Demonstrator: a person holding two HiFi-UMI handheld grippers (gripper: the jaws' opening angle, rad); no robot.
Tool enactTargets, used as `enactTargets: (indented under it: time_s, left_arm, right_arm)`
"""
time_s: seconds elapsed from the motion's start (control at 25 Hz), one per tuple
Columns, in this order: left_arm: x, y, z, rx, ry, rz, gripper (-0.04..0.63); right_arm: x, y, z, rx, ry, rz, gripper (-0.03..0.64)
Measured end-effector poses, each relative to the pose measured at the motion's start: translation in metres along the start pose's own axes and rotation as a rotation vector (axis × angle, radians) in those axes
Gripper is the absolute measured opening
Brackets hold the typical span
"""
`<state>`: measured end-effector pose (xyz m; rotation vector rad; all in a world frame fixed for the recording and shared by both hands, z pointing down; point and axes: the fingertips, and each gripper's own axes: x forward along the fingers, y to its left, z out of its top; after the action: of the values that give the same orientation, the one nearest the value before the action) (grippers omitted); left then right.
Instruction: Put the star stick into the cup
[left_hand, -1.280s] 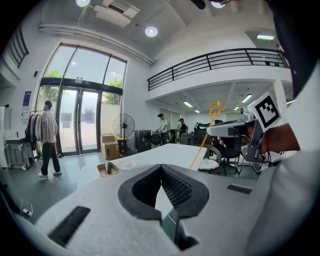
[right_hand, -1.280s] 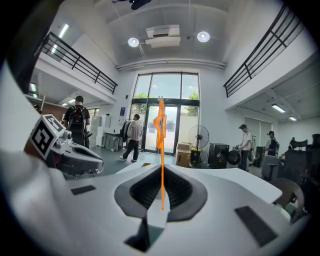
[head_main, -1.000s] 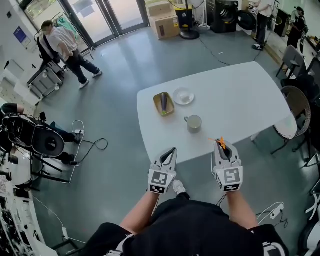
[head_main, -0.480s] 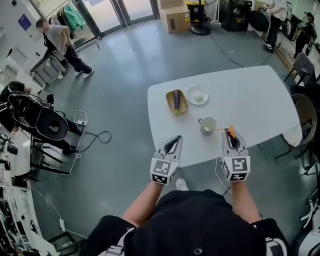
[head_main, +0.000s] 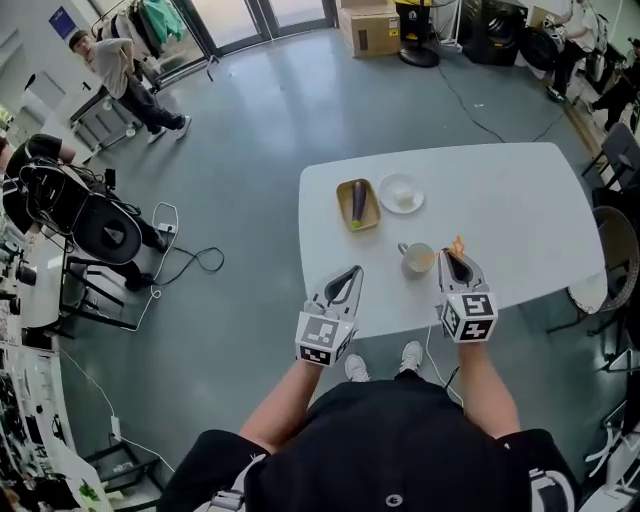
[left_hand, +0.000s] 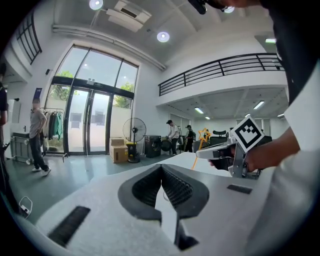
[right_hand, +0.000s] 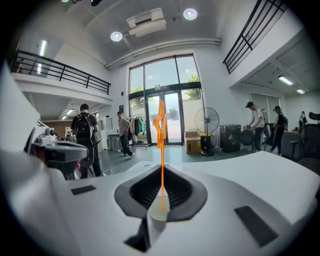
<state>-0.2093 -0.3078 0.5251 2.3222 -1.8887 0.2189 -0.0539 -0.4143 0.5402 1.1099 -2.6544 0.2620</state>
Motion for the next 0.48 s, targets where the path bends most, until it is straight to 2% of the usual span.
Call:
enactTargets:
  time_s: [0.28, 0.48]
  left_arm:
    - [0.001, 0.013, -0.012, -0.004, 0.034, 0.075, 0.009]
    - [-0.002, 0.006, -0.021, -0.014, 0.059, 0.102, 0.009]
  right_arm:
    - [0.038, -0.009, -0.031, 0.128, 0.124, 0.075, 0.020]
    - [0.046, -0.018, -0.050, 0.266, 0.170, 0.108, 0.020]
